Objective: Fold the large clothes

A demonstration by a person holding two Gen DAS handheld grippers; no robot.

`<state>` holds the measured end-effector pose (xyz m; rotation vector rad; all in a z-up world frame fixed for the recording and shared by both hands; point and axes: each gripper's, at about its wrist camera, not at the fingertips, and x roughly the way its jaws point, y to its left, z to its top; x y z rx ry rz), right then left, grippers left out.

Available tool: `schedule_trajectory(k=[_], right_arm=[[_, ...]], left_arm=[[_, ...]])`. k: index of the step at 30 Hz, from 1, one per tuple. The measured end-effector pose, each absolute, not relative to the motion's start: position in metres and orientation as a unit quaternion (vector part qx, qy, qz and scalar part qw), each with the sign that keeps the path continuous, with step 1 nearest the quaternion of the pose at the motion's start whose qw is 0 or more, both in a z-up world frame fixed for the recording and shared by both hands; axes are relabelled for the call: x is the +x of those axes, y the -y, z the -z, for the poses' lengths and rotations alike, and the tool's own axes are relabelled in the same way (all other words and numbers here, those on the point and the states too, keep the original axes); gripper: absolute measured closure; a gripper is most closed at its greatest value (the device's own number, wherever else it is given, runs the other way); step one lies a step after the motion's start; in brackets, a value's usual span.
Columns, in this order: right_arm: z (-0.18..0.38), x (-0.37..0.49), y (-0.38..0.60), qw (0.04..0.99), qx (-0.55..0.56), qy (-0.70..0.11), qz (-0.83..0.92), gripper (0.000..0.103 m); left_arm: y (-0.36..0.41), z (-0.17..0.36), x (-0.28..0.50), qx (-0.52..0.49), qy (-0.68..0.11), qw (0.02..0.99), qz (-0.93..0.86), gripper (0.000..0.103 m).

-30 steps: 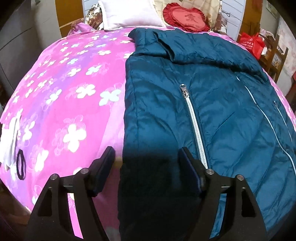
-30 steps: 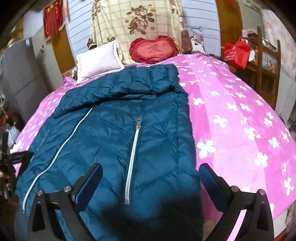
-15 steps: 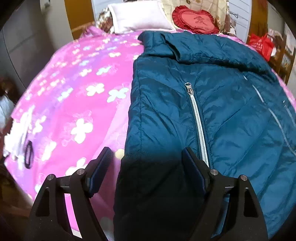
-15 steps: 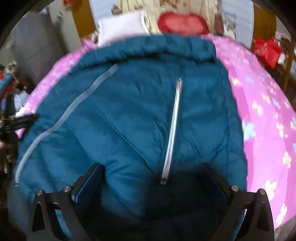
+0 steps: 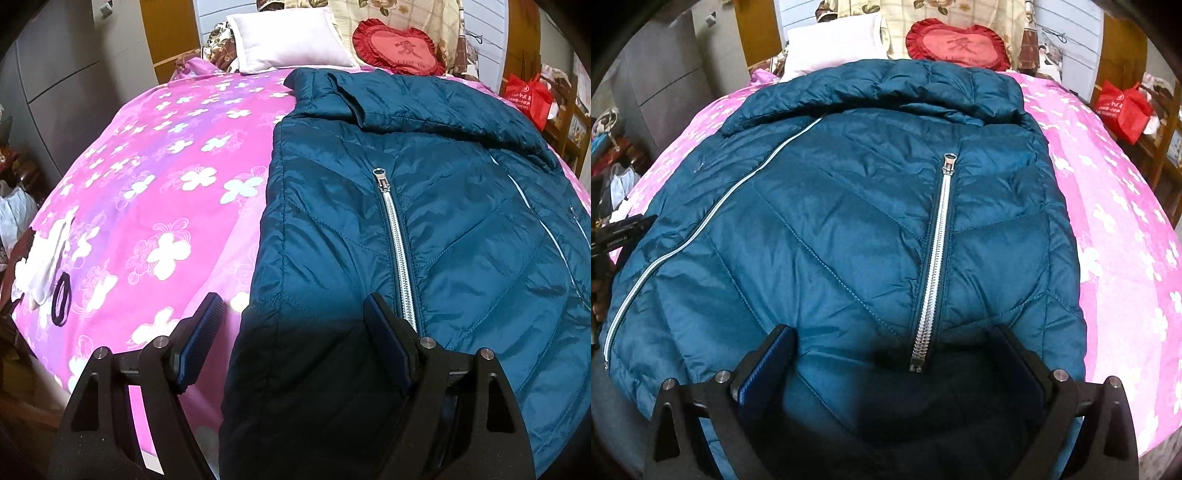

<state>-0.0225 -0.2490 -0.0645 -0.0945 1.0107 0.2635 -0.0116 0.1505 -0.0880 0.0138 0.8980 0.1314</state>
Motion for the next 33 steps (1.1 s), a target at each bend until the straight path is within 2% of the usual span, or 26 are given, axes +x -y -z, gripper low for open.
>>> schedule_trajectory(k=[26,30,33], right_arm=[[0.065,-0.025,0.249,0.868,-0.051,-0.478,-0.127,0.0],[0.06,-0.021,0.25,0.866,-0.052,-0.482,-0.122,0.0],[0.044,-0.028,0.263,0.885,-0.036,-0.453,-0.099,0.0]], left_arm=[[-0.153,0.09,-0.01,-0.002,-0.435,0.898,-0.058,0.023],[-0.163,0.088,-0.007,-0.025,-0.454,0.889,-0.044,0.023],[-0.18,0.081,-0.021,-0.039,-0.451,0.891,-0.032,0.023]])
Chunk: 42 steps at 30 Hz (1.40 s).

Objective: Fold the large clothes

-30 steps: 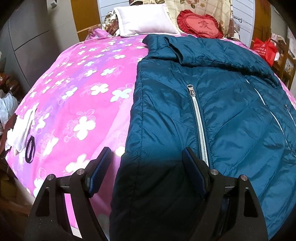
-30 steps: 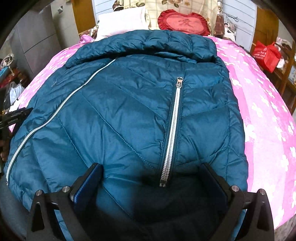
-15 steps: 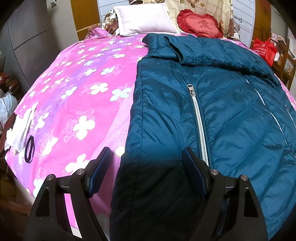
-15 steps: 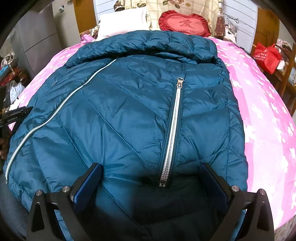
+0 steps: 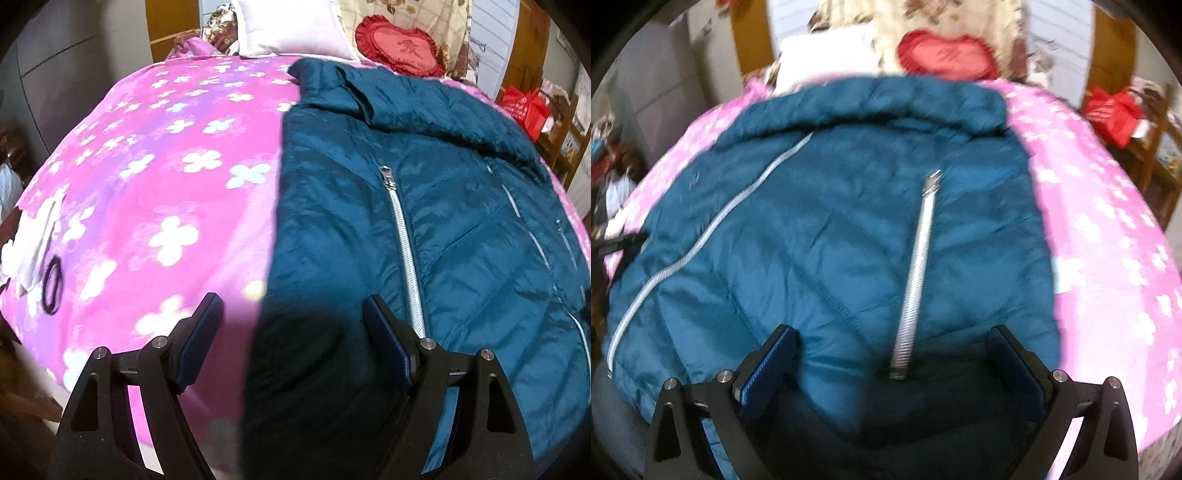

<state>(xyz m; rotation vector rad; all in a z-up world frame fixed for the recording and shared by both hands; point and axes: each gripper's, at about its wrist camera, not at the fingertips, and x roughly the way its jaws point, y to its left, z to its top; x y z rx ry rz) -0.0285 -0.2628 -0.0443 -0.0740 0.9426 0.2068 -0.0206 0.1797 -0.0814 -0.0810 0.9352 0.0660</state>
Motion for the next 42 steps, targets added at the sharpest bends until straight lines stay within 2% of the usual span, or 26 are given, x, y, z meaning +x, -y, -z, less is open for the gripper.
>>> schedule_trajectory(k=[5,11,15,23,30,42], right_arm=[[0.03,-0.059,0.295,0.904,0.01,-0.42,-0.084,0.0],[0.056,-0.074,0.337,0.88,0.053,-0.465,-0.081,0.0],[0.058,-0.081,0.346,0.88,0.067,-0.459,-0.103,0.0],[0.057,-0.082,0.345,0.865,0.139,-0.449,-0.177,0.0],[0.058,-0.093,0.353,0.848,0.19,-0.442,-0.222,0.0],[0.061,-0.077,0.357,0.818,0.264,-0.436,-0.267,0.0]], left_arm=[[-0.202,0.078,-0.061,-0.055,-0.441,0.895,0.026,0.023],[-0.196,0.086,-0.093,-0.066,-0.439,0.891,0.094,0.023],[-0.186,0.086,-0.105,-0.084,-0.43,0.888,0.139,0.023],[-0.192,0.082,-0.108,-0.104,-0.429,0.884,0.153,0.023],[-0.187,0.084,-0.114,-0.029,-0.44,0.882,0.166,0.023],[-0.188,0.082,-0.089,-0.1,-0.438,0.872,0.194,0.023]])
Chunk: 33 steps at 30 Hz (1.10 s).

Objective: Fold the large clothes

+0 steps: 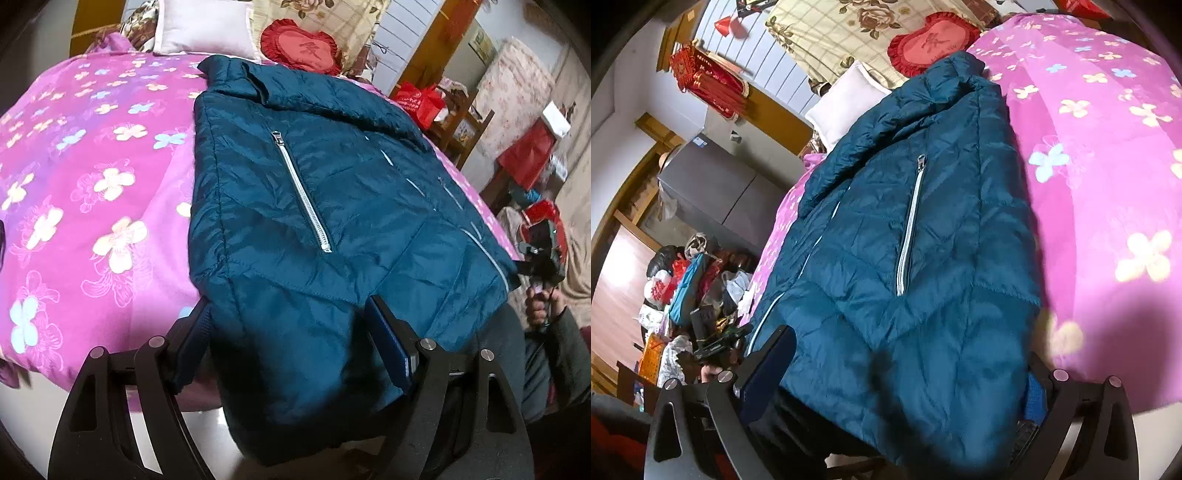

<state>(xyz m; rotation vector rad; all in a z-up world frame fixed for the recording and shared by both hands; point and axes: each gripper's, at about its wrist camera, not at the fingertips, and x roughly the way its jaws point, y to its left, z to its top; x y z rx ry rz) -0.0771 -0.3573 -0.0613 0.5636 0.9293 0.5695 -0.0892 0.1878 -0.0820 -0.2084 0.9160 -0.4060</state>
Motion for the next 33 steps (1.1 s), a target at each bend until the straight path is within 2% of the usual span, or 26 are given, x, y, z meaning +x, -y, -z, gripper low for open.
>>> schedule_trajectory(k=[9,20,25,26,27,29,33], right_arm=[[0.057,-0.082,0.344,0.834,0.206,-0.443,-0.255,0.0],[0.057,-0.08,0.34,0.839,0.197,-0.446,-0.241,0.0],[0.057,-0.08,0.34,0.839,0.197,-0.446,-0.242,0.0],[0.057,-0.081,0.34,0.839,0.196,-0.446,-0.241,0.0],[0.057,-0.081,0.339,0.84,0.194,-0.446,-0.241,0.0],[0.056,-0.081,0.339,0.841,0.19,-0.447,-0.241,0.0],[0.055,-0.082,0.334,0.844,0.173,-0.45,-0.236,0.0]], left_arm=[[-0.195,0.083,-0.119,-0.11,-0.443,0.856,0.244,0.023],[-0.182,0.083,-0.071,-0.163,-0.432,0.853,0.243,0.023],[-0.184,0.082,-0.078,-0.171,-0.434,0.853,0.234,0.025],[-0.186,0.081,-0.082,-0.169,-0.435,0.857,0.22,0.037],[-0.191,0.082,-0.087,-0.171,-0.437,0.862,0.193,0.056],[-0.197,0.085,-0.087,-0.184,-0.444,0.861,0.164,0.075],[-0.195,0.085,-0.086,-0.196,-0.451,0.857,0.156,0.076]])
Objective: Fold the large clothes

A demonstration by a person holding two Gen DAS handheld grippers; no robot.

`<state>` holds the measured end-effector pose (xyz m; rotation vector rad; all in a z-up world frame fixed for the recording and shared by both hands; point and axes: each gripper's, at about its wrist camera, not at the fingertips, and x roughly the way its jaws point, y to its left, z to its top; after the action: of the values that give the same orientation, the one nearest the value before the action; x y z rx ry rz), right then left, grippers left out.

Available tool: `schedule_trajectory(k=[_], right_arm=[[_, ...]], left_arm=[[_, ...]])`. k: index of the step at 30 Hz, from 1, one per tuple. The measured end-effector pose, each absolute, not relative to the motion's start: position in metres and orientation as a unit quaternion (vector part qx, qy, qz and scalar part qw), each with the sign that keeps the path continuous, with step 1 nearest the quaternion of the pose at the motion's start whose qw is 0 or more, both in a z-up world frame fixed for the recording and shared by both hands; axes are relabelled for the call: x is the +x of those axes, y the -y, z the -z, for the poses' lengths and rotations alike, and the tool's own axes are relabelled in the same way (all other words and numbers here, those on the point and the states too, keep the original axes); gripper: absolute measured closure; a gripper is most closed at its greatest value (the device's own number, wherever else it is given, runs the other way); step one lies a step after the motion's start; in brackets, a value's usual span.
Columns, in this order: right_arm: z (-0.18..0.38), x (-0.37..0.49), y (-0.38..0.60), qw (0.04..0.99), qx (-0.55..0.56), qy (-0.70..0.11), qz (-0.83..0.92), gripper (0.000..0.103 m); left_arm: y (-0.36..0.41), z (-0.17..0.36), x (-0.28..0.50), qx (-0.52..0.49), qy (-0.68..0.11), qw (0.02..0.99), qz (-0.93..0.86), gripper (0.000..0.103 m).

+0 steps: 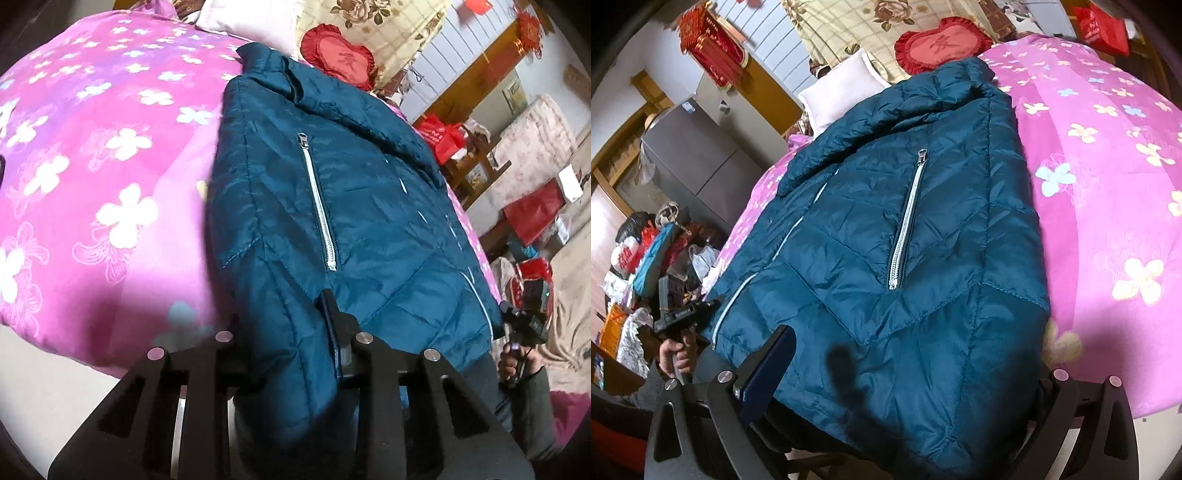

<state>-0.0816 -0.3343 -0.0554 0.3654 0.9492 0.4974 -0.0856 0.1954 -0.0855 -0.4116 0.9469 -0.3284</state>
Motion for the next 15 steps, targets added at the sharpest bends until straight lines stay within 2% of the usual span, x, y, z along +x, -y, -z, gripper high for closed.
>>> schedule_trajectory(k=[2,5,6,10,13,15], right_arm=[[0.0553,-0.0825,0.3307,0.846,0.161,-0.451,-0.233,0.0],[0.0558,-0.0832,0.3298,0.848,0.157,-0.451,-0.232,0.001],[0.0556,-0.0833,0.3304,0.849,0.157,-0.45,-0.229,0.005],[0.0559,-0.0828,0.3326,0.853,0.152,-0.45,-0.218,0.027],[0.0575,-0.0821,0.3361,0.854,0.153,-0.451,-0.209,0.045],[0.0575,-0.083,0.3366,0.856,0.149,-0.45,-0.206,0.046]], left_arm=[[-0.1895,0.0845,-0.0851,-0.183,-0.451,0.859,0.161,0.074],[-0.1868,0.0842,-0.0838,-0.186,-0.445,0.857,0.181,0.06],[-0.1867,0.0845,-0.0829,-0.188,-0.444,0.856,0.185,0.06],[-0.1877,0.0852,-0.0804,-0.195,-0.437,0.858,0.187,0.06],[-0.1861,0.0857,-0.0823,-0.183,-0.433,0.867,0.167,0.071],[-0.1887,0.0873,-0.0829,-0.19,-0.429,0.868,0.164,0.074]])
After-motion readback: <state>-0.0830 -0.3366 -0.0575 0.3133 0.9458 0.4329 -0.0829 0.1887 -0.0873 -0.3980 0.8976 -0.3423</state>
